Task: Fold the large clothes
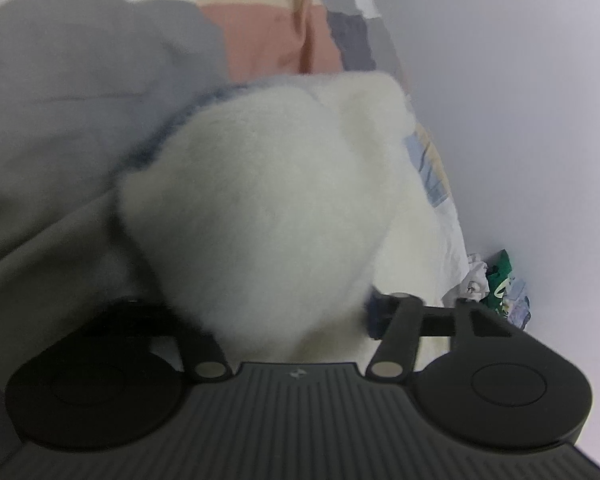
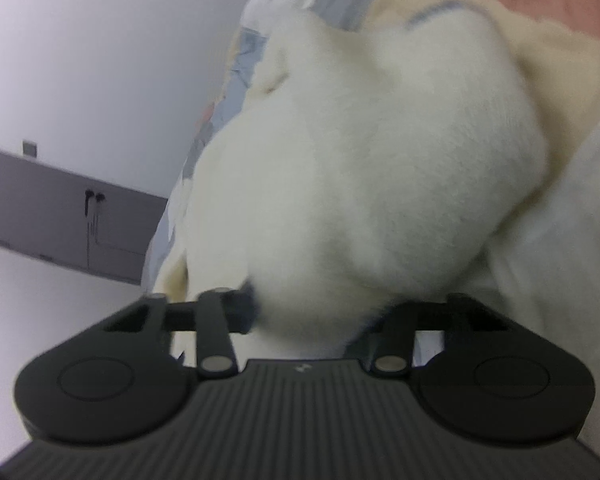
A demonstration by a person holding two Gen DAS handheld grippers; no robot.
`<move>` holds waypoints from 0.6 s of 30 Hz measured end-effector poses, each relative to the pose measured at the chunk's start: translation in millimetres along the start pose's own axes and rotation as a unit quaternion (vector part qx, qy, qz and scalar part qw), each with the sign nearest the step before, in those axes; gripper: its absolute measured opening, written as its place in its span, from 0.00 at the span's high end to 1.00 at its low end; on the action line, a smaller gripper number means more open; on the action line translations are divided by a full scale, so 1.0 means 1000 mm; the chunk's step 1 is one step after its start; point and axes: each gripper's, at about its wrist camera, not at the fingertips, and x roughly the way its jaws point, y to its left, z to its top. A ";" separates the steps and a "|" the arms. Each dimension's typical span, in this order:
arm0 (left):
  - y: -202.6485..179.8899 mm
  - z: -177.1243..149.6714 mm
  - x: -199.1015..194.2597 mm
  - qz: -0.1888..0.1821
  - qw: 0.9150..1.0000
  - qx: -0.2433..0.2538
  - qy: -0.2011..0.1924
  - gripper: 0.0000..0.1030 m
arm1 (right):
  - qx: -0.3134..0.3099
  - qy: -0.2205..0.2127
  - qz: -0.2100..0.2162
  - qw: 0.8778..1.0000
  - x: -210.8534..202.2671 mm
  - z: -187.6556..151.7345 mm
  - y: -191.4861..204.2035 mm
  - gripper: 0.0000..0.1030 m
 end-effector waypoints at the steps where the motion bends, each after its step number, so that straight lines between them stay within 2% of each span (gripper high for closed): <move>1: -0.002 -0.001 -0.004 -0.002 1.000 0.007 -0.005 0.50 | -0.014 -0.004 0.001 1.000 -0.003 -0.001 0.005 0.63; 3: -0.007 -0.004 -0.016 -0.008 1.000 0.025 -0.014 0.55 | -0.038 -0.014 0.004 0.999 -0.010 -0.004 0.014 0.66; 6: -0.018 -0.008 -0.035 -0.016 0.998 0.052 -0.026 0.57 | -0.067 -0.023 0.015 0.997 -0.024 -0.008 0.030 0.67; 12: -0.032 -0.025 -0.085 -0.034 0.996 0.081 -0.035 0.57 | -0.099 -0.023 0.025 0.994 -0.060 -0.018 0.050 0.67; 18: -0.038 -0.047 -0.128 -0.039 0.994 0.102 -0.024 0.57 | -0.121 -0.025 0.026 0.992 -0.094 -0.031 0.062 0.67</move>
